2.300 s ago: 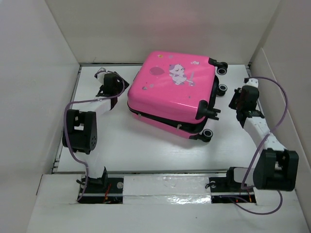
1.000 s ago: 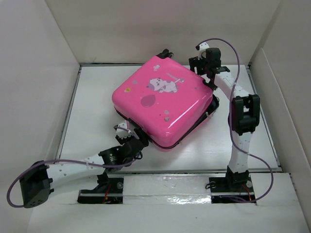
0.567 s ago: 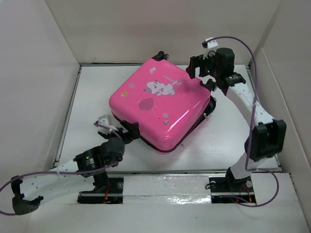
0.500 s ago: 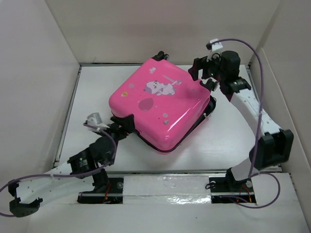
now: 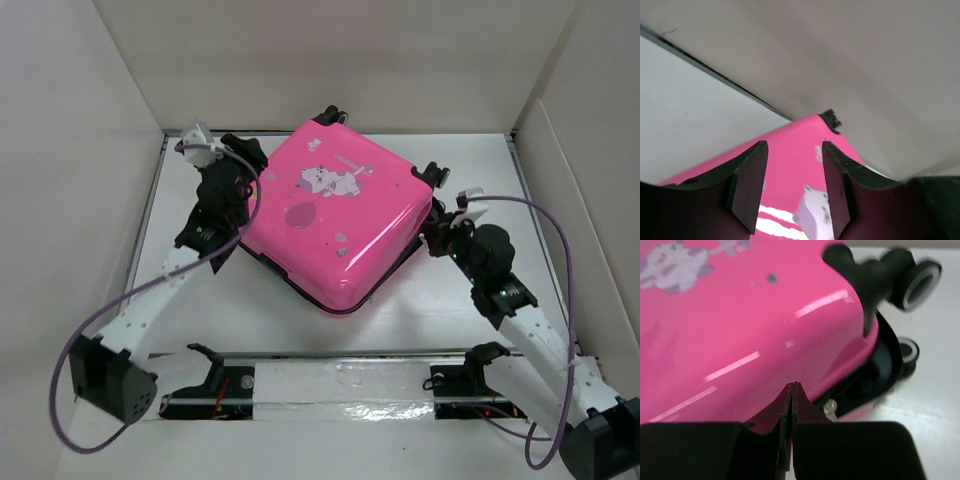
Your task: Pack the luggage
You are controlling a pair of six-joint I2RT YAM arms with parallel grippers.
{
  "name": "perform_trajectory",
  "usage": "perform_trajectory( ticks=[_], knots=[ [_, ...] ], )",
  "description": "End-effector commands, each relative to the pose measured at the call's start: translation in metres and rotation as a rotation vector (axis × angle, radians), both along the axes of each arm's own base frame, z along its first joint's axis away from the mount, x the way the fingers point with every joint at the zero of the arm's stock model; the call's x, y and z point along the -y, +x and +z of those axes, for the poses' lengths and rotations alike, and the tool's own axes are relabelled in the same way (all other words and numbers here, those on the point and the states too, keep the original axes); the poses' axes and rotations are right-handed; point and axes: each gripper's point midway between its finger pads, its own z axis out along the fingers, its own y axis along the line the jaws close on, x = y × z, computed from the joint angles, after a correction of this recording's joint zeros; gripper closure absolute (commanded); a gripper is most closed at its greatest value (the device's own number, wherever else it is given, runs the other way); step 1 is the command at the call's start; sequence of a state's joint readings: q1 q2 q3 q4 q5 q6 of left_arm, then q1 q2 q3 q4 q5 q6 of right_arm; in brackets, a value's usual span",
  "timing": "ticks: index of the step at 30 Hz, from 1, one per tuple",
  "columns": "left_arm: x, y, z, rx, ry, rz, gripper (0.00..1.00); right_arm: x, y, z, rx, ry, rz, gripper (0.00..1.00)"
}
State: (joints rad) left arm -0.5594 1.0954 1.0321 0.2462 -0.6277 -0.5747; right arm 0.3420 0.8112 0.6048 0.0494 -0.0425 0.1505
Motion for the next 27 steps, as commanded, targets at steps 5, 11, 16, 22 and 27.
perform_trajectory(
  ticks=[5,11,16,22,27],
  knots=[
    [-0.02,0.113,-0.03,-0.16,-0.008,-0.129,0.56,0.032,-0.024,-0.053,-0.067,0.048,-0.176,0.97],
    [-0.054,0.166,-0.111,-0.409,0.048,-0.123,0.51,0.039,-0.027,-0.073,-0.103,0.033,-0.211,0.95],
    [-0.07,0.186,-0.158,-0.523,0.041,-0.133,0.49,0.025,-0.013,-0.089,-0.154,0.022,-0.167,0.94],
    [-0.059,0.193,-0.2,-0.612,0.031,-0.226,0.49,-0.001,0.003,-0.074,-0.149,0.054,-0.075,0.92],
    [-0.036,0.183,-0.234,-0.64,-0.036,-0.312,0.49,-0.007,0.022,-0.071,-0.148,0.055,-0.092,0.92]
  ],
)
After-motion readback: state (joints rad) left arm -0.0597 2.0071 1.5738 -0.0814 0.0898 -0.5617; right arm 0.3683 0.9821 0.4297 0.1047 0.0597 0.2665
